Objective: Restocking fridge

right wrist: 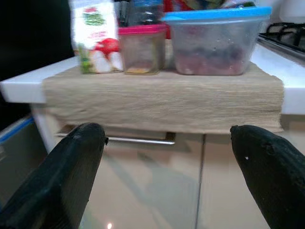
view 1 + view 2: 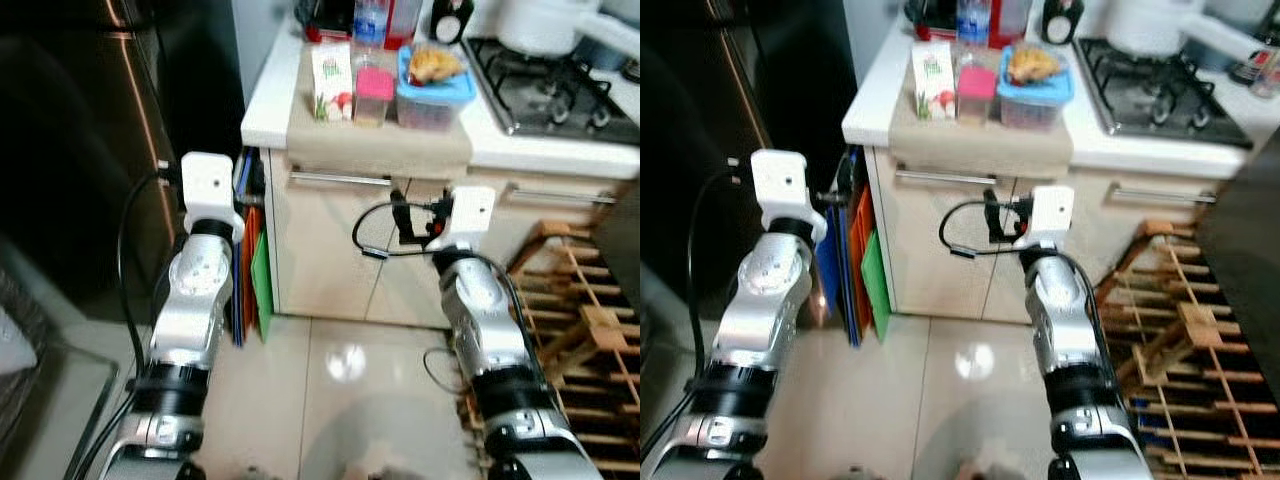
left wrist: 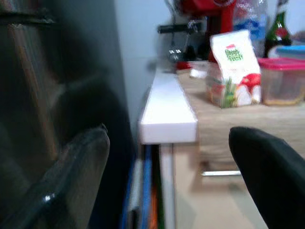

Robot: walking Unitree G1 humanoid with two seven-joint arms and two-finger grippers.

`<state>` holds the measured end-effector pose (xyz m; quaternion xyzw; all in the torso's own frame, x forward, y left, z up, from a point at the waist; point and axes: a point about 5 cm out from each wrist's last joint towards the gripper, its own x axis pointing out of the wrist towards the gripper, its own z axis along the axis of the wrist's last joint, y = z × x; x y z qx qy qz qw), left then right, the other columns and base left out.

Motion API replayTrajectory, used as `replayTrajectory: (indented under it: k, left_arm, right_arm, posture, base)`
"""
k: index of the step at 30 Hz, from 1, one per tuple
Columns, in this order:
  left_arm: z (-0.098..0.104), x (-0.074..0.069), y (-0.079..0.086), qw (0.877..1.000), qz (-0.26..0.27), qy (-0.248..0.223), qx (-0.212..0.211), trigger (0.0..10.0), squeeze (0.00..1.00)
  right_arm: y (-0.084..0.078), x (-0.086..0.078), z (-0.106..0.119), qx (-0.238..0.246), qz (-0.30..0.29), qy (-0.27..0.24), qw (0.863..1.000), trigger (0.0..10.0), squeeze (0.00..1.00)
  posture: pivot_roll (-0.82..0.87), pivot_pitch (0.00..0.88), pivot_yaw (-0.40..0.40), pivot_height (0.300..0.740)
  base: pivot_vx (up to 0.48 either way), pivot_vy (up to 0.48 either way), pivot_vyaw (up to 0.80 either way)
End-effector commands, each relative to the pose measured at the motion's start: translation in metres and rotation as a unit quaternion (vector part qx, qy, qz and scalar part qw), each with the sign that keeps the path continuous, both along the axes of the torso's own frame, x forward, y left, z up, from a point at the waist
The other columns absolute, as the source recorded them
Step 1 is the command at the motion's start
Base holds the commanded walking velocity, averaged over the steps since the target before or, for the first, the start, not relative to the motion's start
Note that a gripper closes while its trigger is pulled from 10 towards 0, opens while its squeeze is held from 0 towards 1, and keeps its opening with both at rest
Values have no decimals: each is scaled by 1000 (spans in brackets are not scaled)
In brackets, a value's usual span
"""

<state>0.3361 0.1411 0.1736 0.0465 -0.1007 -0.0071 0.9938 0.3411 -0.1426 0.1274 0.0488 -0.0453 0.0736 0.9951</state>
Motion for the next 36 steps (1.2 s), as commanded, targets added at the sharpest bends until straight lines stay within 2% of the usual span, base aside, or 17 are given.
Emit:
replayTrajectory:
  k: [1,7,9,11,13,14,15,18,19,21,23,25,27,29,31,33,36]
  left_arm:
    - [5,1,-14,999,-30,-10,0,10000,0]
    - [14,0,-18,999,-41,-27,-5,10000,0]
    - [19,-1,-19,998,-44,-38,-11,10000,0]
    - [33,-3,-16,997,-33,-67,-15,10000,0]
    - [38,-4,-15,996,-30,-77,-17,10000,0]
    - [52,-5,-11,995,-23,-99,-26,10000,0]
    - [52,-5,-11,995,-23,-99,-26,10000,0]
    - [77,-6,-8,990,-34,-134,-33,10000,0]
    - [77,-6,-8,990,-34,-134,-33,10000,0]
    - [98,-6,-7,985,-49,-166,-17,10000,0]
    - [119,-1,2,982,-55,-183,-3,10000,0]
    - [141,4,18,978,-50,-200,-6,10000,0]
    - [164,9,31,973,-70,-221,-5,10000,0]
    - [173,18,34,970,-119,-213,8,10000,0]
    - [175,21,34,968,-141,-206,17,10000,0]
    - [172,38,35,966,-191,-169,49,10000,0]
    - [161,52,38,965,-223,-120,73,10000,0]
  right_arm:
    - [-11,-1,1,-9,-16,-5,1000,10000,0]
    - [-10,-1,10,-16,-14,-24,999,10000,0]
    - [-9,-1,20,-25,-13,-45,999,10000,0]
    - [-11,0,43,2,-32,-72,997,10000,0]
    - [-12,-1,52,10,-40,-82,996,10000,0]
    - [-9,-4,83,-3,-37,-141,989,10000,0]
    - [-9,-4,83,-3,-37,-141,989,10000,0]
    - [-10,-10,114,-5,-32,-190,981,10000,0]
    - [-10,-10,114,-5,-32,-190,981,10000,0]
    - [-12,-15,127,-7,-33,-205,978,10000,0]
    - [-13,-23,144,-17,-33,-232,972,10000,0]
    - [-15,-30,158,-26,-37,-254,966,10000,0]
    - [-20,-32,158,-34,-44,-255,965,10000,0]
    - [-29,-28,145,-32,-62,-227,971,10000,0]
    - [-31,-28,140,-27,-68,-217,973,10000,0]
    - [-28,-29,127,-13,-72,-196,978,10000,0]
    - [-24,-31,115,11,-74,-169,983,10000,0]
  posture:
    - [-58,42,-14,740]
    - [-65,59,-22,740]
    - [-68,64,-23,740]
    - [-69,80,-23,740]
    - [-70,82,-22,740]
    - [-74,89,-18,740]
    - [-74,89,-18,740]
    - [-80,98,-13,740]
    - [-80,98,-13,740]
    - [-82,103,-12,740]
    - [-85,108,-12,740]
    - [-96,110,-1,740]
    - [-106,107,11,740]
    - [-105,106,22,740]
    - [-107,103,32,740]
    - [-116,90,66,740]
    - [-122,90,84,740]
  base:
    - [480,0,0]
    - [480,0,0]
    - [480,0,0]
    - [480,0,0]
    - [480,0,0]
    - [480,0,0]
    - [480,0,0]
    - [480,0,0]
    - [480,0,0]
    - [240,0,0]
    - [0,0,0]
    - [0,0,0]
    - [0,0,0]
    - [0,0,0]
    - [0,0,0]
    - [0,0,0]
    - [0,0,0]
